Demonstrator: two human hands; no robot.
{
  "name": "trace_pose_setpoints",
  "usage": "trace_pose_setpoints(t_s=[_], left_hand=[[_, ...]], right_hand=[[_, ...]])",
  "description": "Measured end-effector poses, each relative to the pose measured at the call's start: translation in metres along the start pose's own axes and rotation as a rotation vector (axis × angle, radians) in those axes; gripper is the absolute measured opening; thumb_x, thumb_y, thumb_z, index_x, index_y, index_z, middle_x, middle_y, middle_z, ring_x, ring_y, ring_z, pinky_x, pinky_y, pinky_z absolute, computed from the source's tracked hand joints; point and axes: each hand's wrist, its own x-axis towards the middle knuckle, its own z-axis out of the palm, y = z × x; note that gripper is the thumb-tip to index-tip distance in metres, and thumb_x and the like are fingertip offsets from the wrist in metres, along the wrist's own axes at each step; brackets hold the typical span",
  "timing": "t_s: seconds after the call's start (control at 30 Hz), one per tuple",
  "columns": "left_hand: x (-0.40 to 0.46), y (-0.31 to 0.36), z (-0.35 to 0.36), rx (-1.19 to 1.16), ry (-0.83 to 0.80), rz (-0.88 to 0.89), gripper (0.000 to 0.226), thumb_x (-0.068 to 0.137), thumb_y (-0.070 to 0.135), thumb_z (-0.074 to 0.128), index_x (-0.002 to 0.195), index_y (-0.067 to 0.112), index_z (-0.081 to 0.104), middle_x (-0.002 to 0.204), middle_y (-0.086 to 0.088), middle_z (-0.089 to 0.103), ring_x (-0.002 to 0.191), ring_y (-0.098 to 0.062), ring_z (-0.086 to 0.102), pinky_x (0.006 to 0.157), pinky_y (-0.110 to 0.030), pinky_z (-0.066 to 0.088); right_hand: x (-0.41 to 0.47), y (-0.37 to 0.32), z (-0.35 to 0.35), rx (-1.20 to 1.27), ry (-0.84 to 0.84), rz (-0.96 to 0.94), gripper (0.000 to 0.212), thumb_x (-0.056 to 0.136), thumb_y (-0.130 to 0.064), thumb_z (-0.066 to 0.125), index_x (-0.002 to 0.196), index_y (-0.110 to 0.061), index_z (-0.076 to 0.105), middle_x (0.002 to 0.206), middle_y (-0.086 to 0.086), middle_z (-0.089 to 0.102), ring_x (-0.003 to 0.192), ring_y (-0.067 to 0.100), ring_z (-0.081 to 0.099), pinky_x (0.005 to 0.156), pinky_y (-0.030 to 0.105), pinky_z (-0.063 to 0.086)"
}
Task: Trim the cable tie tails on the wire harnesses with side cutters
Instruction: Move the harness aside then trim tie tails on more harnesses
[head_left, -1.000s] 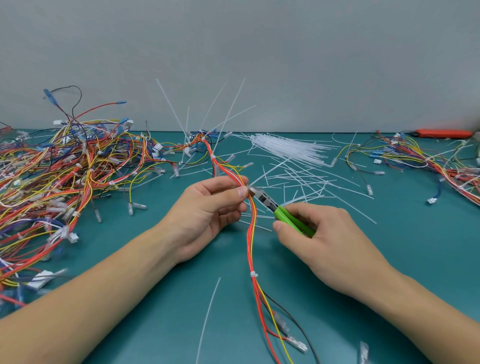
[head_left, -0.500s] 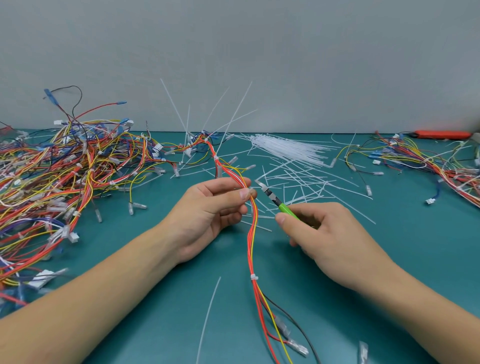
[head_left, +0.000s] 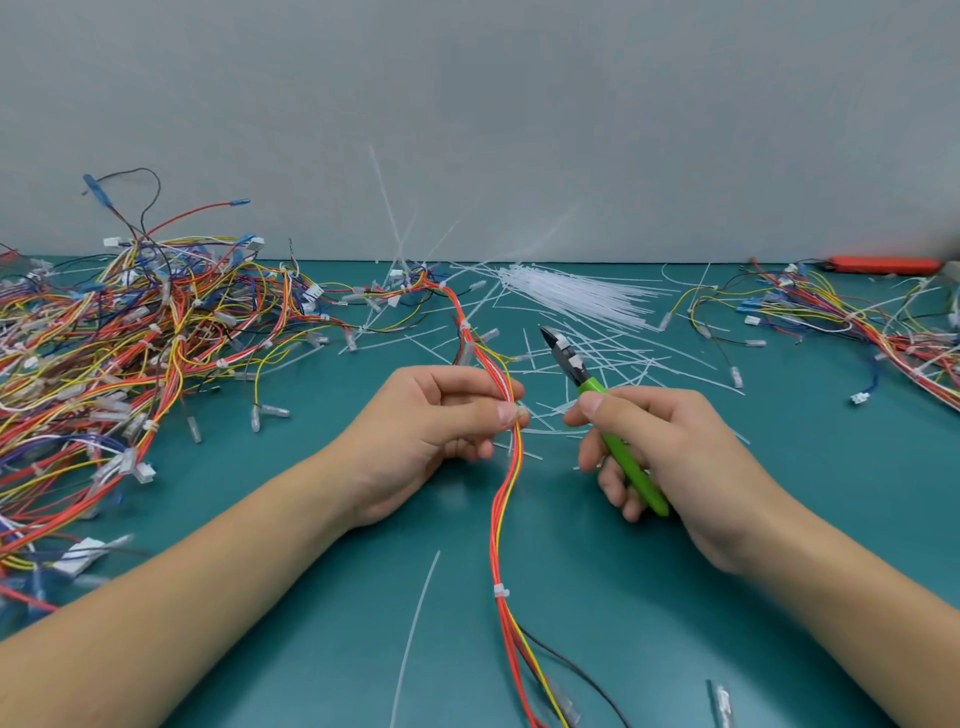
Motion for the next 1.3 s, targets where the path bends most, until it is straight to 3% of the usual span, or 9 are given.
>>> trace_pose_setpoints(t_s=[0.23,0.37,0.53,0.63,0.8,0.97,1.03,1.17,1.3], left_hand=[[0.0,-0.003,0.0,0.118,-0.044,0.038,0.02,0.079,0.016,0.08,0.099,0.018,0.081,0.095,-0.016,0.078,0.057,-0.013,0.054,0.056,-0.019,0.046],[-0.001,-0.003,0.001,0.15,-0.056,0.047,0.019,0.078,0.015,0.081,0.097,0.017,0.082,0.093,-0.018,0.078,0.059,-0.016,0.055,0.055,-0.02,0.046],[-0.005,-0.002,0.005,0.338,-0.159,0.078,0.019,0.082,0.016,0.084,0.101,0.018,0.082,0.085,-0.009,0.077,0.069,-0.009,0.058,0.056,-0.018,0.043],[-0.007,-0.004,0.01,0.426,-0.257,0.111,0.018,0.09,0.009,0.078,0.106,0.017,0.081,0.076,-0.002,0.068,0.067,-0.012,0.047,0.063,-0.024,0.039],[-0.008,-0.002,0.014,0.511,-0.287,0.133,0.016,0.094,0.005,0.071,0.108,0.01,0.078,0.065,0.005,0.054,0.061,-0.019,0.03,0.055,-0.027,0.027],[-0.011,-0.001,0.016,0.593,-0.3,0.109,0.009,0.091,0.003,0.064,0.094,0.002,0.072,0.062,-0.015,0.062,0.049,-0.019,0.043,0.051,-0.028,0.033],[-0.012,-0.002,0.018,0.607,-0.307,0.126,0.015,0.09,0.002,0.061,0.091,0.011,0.073,0.057,-0.007,0.059,0.045,-0.016,0.041,0.048,-0.023,0.032],[-0.012,-0.001,0.019,0.554,-0.29,0.131,0.02,0.09,0.01,0.063,0.103,0.015,0.078,0.065,-0.022,0.059,0.057,-0.02,0.044,0.053,-0.042,0.038],[-0.008,-0.002,0.015,0.411,-0.075,0.132,0.034,0.07,0.022,0.057,0.091,0.018,0.083,0.081,-0.009,0.076,0.061,-0.016,0.054,0.055,-0.025,0.04]], right_hand=[[-0.001,-0.004,-0.005,0.132,-0.095,0.075,0.034,0.081,-0.048,0.069,0.095,-0.018,0.078,0.086,0.014,0.072,0.062,0.026,0.06,0.057,0.038,0.055],[0.001,0.0,-0.003,0.156,-0.012,0.03,0.038,0.082,-0.045,0.069,0.102,-0.013,0.073,0.088,0.011,0.074,0.065,0.024,0.062,0.06,0.037,0.057],[0.001,0.005,0.003,0.052,0.01,-0.145,0.011,0.081,-0.026,0.07,0.092,-0.026,0.07,0.093,0.009,0.073,0.073,0.019,0.068,0.072,0.029,0.058],[0.0,0.008,0.006,-0.044,-0.043,-0.223,0.017,0.084,-0.024,0.069,0.099,-0.03,0.07,0.105,-0.002,0.075,0.09,0.014,0.071,0.079,0.024,0.054],[0.0,0.009,0.006,-0.042,-0.103,-0.237,0.029,0.083,-0.023,0.071,0.11,-0.033,0.074,0.086,-0.02,0.068,0.082,0.003,0.06,0.077,0.013,0.047],[0.0,0.008,0.005,0.029,-0.128,-0.234,0.04,0.084,-0.016,0.072,0.122,-0.028,0.074,0.091,-0.007,0.071,0.086,0.006,0.064,0.078,0.011,0.048],[0.001,0.007,0.004,0.08,-0.145,-0.221,0.041,0.086,-0.01,0.073,0.125,-0.024,0.072,0.092,-0.007,0.075,0.083,0.004,0.067,0.076,0.011,0.049],[0.003,0.006,0.004,0.127,-0.119,-0.179,0.04,0.082,-0.02,0.071,0.121,-0.032,0.075,0.104,-0.009,0.074,0.085,0.009,0.064,0.077,0.026,0.048],[0.003,0.006,0.002,0.163,-0.126,-0.166,0.038,0.084,-0.022,0.07,0.12,-0.032,0.075,0.106,0.0,0.065,0.093,0.024,0.057,0.081,0.038,0.049]])
